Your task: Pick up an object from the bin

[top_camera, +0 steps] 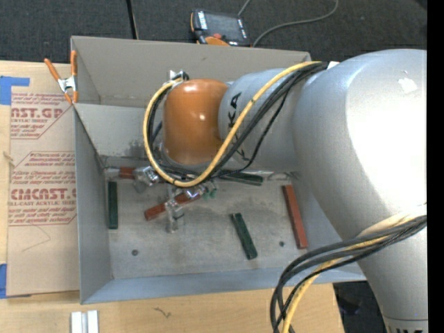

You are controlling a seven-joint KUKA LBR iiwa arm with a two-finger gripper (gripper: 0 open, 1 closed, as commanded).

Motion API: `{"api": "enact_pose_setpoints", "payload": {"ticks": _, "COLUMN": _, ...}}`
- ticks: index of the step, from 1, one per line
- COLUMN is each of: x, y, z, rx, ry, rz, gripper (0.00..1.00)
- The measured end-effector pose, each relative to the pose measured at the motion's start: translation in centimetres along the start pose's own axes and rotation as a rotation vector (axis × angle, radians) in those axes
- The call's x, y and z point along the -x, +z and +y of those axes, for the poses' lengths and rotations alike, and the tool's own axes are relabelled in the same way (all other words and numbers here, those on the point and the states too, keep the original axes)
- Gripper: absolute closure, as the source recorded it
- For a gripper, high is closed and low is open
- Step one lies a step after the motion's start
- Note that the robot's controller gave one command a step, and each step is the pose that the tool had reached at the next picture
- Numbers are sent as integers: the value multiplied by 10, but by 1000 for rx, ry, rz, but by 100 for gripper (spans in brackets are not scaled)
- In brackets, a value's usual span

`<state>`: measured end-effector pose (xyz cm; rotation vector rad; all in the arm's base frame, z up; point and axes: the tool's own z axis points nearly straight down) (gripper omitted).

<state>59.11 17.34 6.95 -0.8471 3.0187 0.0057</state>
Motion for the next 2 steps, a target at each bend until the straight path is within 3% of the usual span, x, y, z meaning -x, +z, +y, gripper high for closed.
{"api": "enact_pose_setpoints", "payload": {"ticks": 1, "x": -3, "y": -1, "z": -3, "rx": 0, "ry": 5, "rz": 5, "gripper": 100}}
{"api": "enact_pose_setpoints", "payload": {"ticks": 2, "x": -6, "y": -159, "z": -13, "rx": -5, "ry": -106, "rz": -4, "gripper": 100}}
